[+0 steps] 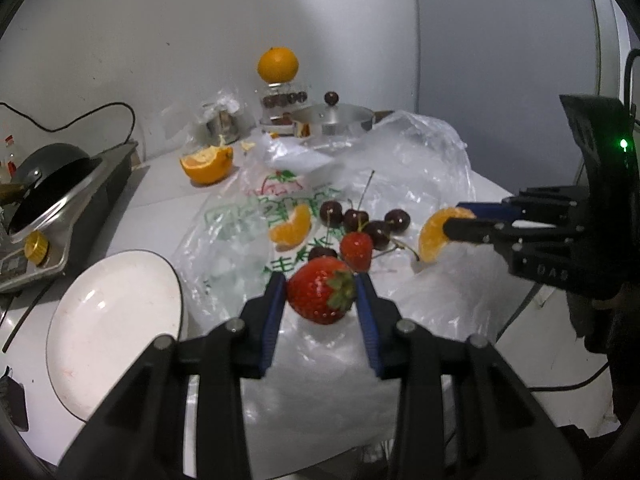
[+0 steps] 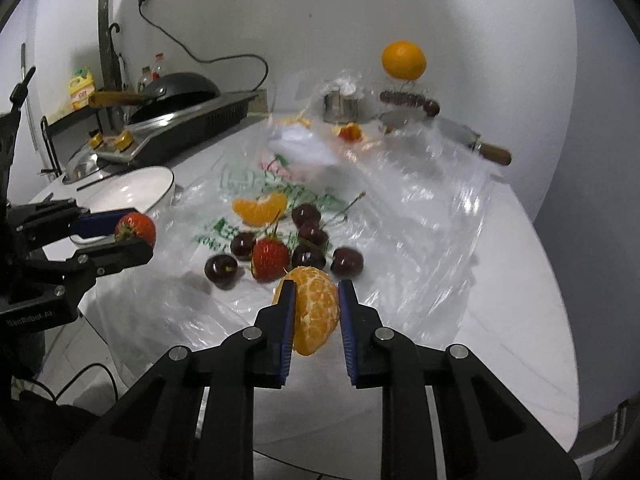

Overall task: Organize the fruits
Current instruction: 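Carry the strawberry and mandarin segment to the white plate and release both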

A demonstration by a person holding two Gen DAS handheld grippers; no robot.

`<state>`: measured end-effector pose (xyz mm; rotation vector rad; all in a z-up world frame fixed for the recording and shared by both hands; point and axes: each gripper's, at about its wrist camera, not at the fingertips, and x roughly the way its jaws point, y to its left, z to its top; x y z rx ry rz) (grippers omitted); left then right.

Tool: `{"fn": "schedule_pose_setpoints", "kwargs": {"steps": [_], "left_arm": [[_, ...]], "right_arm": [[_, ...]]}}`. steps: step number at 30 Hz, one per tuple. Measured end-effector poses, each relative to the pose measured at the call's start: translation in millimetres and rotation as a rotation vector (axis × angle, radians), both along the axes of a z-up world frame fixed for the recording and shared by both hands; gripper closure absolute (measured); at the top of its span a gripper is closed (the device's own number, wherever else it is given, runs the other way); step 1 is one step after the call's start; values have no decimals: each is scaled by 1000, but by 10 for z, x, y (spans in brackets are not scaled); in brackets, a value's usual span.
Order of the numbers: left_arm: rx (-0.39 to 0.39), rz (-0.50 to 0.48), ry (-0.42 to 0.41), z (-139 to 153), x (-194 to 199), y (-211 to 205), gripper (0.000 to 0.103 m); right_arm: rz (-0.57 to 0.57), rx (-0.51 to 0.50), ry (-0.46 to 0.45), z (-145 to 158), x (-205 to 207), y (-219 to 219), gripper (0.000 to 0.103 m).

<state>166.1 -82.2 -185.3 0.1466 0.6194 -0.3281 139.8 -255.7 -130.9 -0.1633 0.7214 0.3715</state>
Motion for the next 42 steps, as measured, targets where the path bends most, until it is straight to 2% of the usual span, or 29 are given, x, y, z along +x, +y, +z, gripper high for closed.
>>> {"fn": "schedule_pose_setpoints", "kwargs": {"steps": [9,19,32,35,42], "left_arm": [[-30,16,-50,191,-86,177,67],[-48,74,-72,307,-133,566,67],[-62,184,-60,177,-202,1209,67],[-43,204,-59,116,-215,1321,67],[-40,216,-47,28,-207,1519,67]], "right_arm": [[-5,6,-68,330,12,92,81],[60,1,-89,503,53,497,81],[169,-8,-71,497,108,1248,81],[189,-9,-65,489,118,1425,81],[236,-13,-46,444,158,1812,81]]}}
